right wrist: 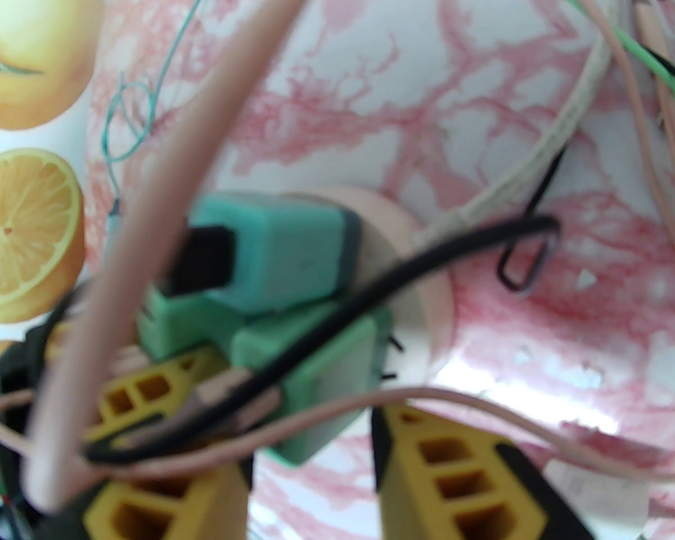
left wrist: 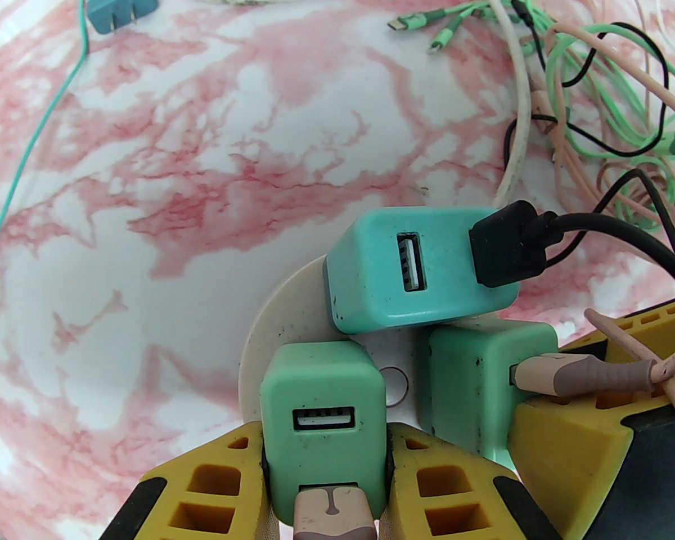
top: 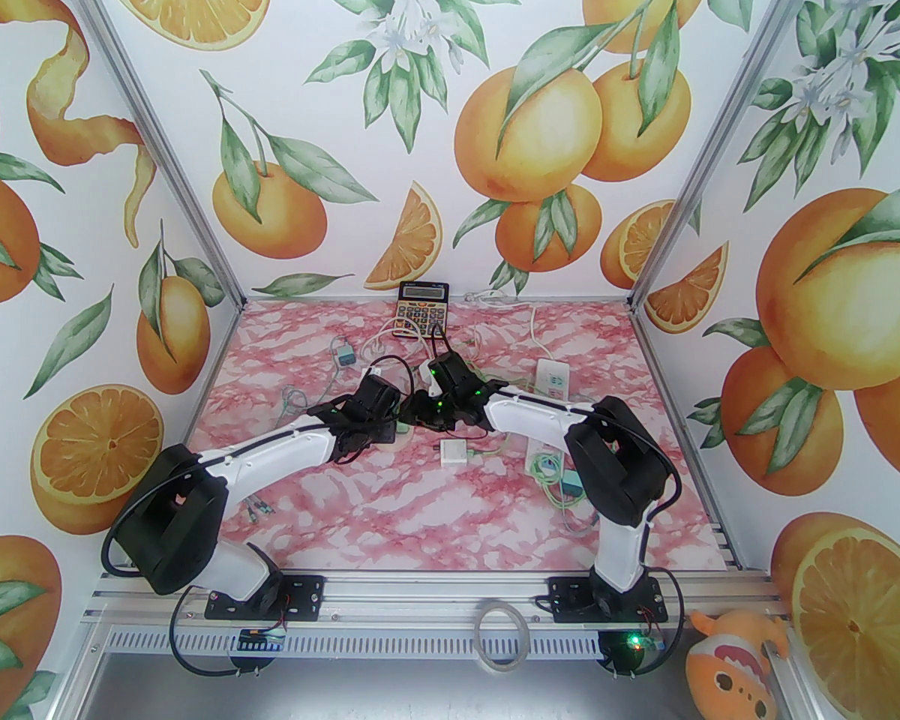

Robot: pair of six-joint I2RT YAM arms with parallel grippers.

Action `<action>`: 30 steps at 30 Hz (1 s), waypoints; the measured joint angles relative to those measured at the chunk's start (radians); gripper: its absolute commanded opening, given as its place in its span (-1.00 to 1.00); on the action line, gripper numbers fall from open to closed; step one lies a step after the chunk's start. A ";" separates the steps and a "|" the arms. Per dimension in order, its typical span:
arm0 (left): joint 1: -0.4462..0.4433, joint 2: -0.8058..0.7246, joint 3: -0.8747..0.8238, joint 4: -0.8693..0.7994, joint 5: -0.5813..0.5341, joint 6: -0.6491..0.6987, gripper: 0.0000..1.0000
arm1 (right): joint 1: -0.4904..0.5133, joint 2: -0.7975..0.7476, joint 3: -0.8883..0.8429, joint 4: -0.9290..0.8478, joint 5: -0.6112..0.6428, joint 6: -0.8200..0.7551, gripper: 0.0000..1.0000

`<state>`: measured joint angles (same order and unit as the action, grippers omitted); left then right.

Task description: Pull the plug off the socket

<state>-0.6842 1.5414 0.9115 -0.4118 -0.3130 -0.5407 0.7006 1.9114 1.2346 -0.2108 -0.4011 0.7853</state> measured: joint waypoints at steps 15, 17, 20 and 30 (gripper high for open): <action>0.043 0.006 0.007 -0.013 0.039 -0.003 -0.80 | 0.006 0.027 0.037 -0.023 0.000 -0.009 -0.22; 0.068 -0.015 -0.011 -0.010 0.071 -0.006 -0.80 | 0.010 0.032 0.043 -0.021 0.000 -0.009 -0.23; 0.096 -0.044 -0.029 -0.006 0.107 -0.008 -0.80 | 0.015 0.034 0.049 -0.021 0.000 -0.010 -0.23; 0.102 -0.054 -0.039 -0.003 0.121 -0.002 -0.81 | 0.016 0.035 0.051 -0.021 0.000 -0.017 -0.23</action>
<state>-0.5823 1.4872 0.8730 -0.4149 -0.1917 -0.5430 0.7162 1.9469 1.2861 -0.2321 -0.4015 0.7685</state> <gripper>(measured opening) 0.278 0.387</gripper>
